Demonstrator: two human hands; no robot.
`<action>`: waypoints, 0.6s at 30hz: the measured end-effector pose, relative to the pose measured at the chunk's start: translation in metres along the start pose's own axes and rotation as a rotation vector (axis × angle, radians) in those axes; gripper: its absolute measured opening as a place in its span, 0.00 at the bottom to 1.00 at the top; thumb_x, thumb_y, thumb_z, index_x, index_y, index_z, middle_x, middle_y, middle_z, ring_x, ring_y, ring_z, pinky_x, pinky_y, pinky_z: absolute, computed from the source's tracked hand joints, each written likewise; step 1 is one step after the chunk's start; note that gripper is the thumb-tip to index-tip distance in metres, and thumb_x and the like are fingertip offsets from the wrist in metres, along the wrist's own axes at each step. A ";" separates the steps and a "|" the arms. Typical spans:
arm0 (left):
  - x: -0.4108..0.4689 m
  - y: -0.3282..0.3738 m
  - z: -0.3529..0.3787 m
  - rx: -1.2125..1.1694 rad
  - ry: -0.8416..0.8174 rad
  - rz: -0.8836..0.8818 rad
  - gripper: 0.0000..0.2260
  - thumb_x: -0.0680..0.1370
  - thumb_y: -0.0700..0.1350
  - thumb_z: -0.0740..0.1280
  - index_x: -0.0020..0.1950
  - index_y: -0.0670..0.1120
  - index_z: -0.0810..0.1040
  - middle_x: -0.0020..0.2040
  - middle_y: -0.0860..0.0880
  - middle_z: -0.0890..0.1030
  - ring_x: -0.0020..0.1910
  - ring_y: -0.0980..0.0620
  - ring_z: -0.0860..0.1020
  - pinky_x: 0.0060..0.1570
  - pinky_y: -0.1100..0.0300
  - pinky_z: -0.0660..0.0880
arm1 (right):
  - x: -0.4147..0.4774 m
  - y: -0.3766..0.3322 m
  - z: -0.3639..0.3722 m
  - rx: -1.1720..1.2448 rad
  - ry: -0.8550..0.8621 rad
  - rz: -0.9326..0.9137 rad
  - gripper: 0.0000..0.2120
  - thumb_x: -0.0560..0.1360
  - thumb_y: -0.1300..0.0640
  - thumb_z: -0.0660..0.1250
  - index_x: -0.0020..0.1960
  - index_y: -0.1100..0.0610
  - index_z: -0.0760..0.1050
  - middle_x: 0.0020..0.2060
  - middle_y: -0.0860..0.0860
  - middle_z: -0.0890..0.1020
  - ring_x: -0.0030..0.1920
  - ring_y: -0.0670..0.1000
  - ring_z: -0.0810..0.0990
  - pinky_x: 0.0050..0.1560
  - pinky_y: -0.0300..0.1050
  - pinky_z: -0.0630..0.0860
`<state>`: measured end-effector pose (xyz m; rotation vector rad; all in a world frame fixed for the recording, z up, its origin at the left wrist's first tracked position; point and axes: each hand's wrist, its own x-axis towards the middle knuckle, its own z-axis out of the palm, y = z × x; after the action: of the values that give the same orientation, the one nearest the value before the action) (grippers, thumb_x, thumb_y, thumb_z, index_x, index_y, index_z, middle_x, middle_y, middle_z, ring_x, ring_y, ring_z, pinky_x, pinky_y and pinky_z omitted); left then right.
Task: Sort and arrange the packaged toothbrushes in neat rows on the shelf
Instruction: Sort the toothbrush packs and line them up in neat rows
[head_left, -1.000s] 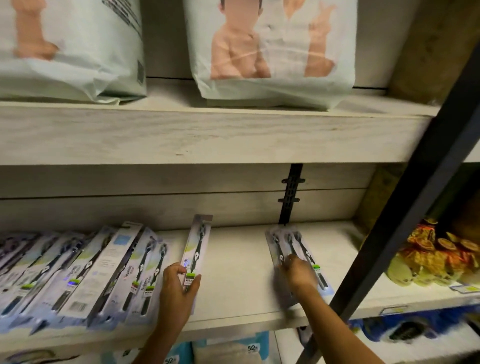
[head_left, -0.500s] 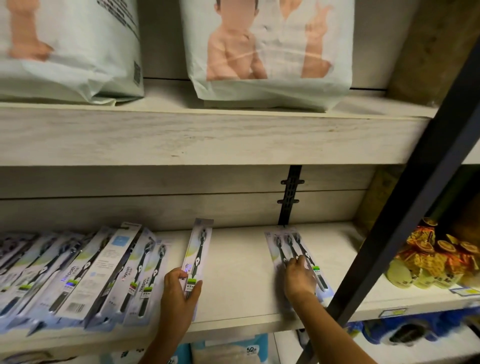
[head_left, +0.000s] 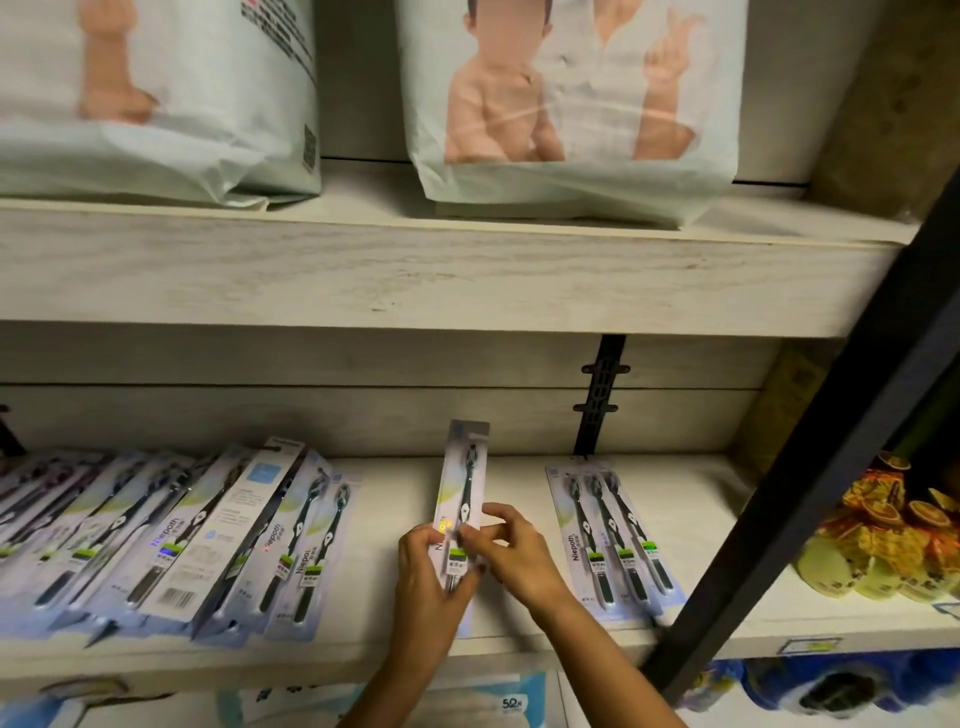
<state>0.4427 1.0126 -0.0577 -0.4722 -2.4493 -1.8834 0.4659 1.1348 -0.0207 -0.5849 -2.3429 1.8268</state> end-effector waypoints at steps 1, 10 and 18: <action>-0.001 0.001 0.002 -0.015 -0.011 -0.011 0.26 0.62 0.57 0.70 0.54 0.48 0.67 0.54 0.47 0.74 0.52 0.47 0.77 0.50 0.53 0.76 | 0.001 0.000 0.001 -0.004 0.025 0.008 0.18 0.72 0.49 0.71 0.59 0.51 0.70 0.40 0.49 0.81 0.41 0.47 0.81 0.45 0.42 0.79; -0.008 0.000 -0.006 -0.058 -0.076 -0.027 0.24 0.64 0.46 0.70 0.56 0.52 0.66 0.51 0.51 0.72 0.48 0.57 0.73 0.45 0.68 0.69 | 0.007 0.015 -0.041 -0.327 0.157 0.054 0.23 0.73 0.50 0.69 0.65 0.53 0.69 0.41 0.49 0.80 0.42 0.49 0.80 0.47 0.45 0.79; -0.008 -0.012 -0.016 -0.049 -0.068 -0.099 0.24 0.69 0.33 0.72 0.59 0.48 0.65 0.50 0.48 0.71 0.48 0.53 0.72 0.45 0.67 0.68 | 0.016 0.039 -0.066 -0.694 0.208 0.231 0.13 0.77 0.49 0.63 0.57 0.56 0.72 0.52 0.55 0.81 0.51 0.52 0.80 0.54 0.46 0.77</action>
<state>0.4446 0.9926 -0.0664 -0.4312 -2.5180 -2.0018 0.4812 1.2083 -0.0421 -1.0908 -2.8117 0.8948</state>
